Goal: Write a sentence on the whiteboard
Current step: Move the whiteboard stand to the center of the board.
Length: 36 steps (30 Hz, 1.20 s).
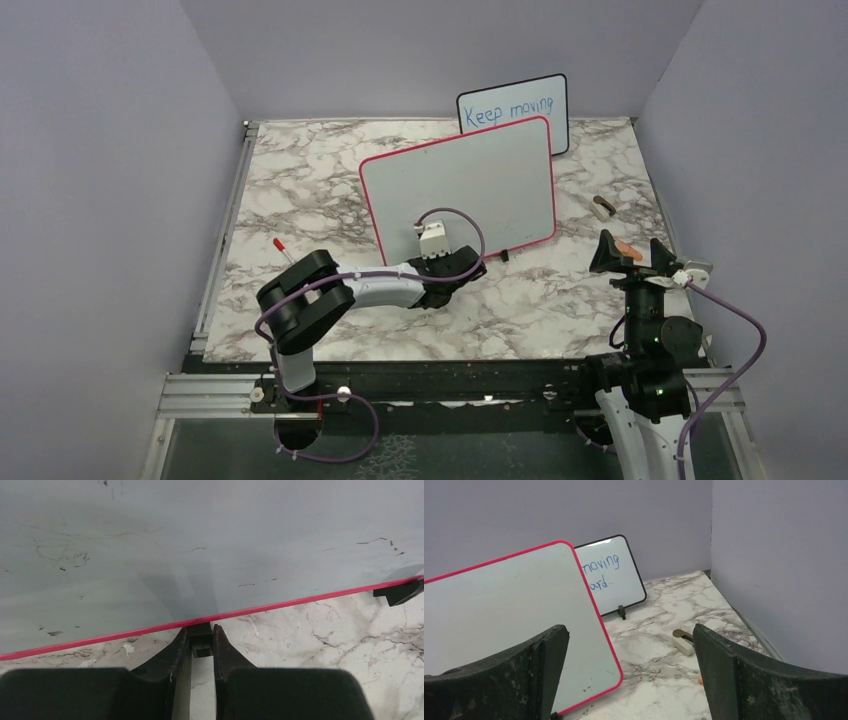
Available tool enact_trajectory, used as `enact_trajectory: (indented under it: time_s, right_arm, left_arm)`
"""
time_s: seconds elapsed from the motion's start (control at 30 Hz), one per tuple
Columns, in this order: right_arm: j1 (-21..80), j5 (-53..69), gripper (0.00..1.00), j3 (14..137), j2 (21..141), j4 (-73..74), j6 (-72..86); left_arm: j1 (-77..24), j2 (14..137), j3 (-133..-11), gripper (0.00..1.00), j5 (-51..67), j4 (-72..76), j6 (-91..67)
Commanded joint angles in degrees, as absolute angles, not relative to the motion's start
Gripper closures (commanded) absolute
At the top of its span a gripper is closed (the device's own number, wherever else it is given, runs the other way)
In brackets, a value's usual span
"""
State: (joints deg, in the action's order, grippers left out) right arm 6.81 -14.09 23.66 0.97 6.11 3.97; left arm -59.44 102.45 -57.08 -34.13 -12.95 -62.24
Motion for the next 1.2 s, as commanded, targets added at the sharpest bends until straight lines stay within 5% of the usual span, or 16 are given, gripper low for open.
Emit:
enact_trajectory:
  time_s: [0.0, 0.63, 1.03, 1.17]
  right_arm:
    - [7.12, -13.68, 0.00, 24.26, 0.18, 6.15, 3.87]
    - [7.12, -13.76, 0.00, 24.32, 0.16, 6.24, 3.93]
    - [7.12, -13.39, 0.00, 24.61, 0.18, 6.66, 3.29]
    - [7.16, -14.17, 0.00, 24.92, 0.20, 6.98, 2.78]
  left_arm:
    - [-61.67, 103.98, -58.85, 0.98, -28.89, -12.31, -66.66]
    - [-63.61, 99.32, -59.59, 0.58, -25.37, -12.30, -66.37]
    - [-63.72, 85.29, -59.59, 0.02, -22.51, -16.49, -50.41]
    - [-63.24, 79.24, -59.73, 0.01, -25.14, -19.61, -44.93]
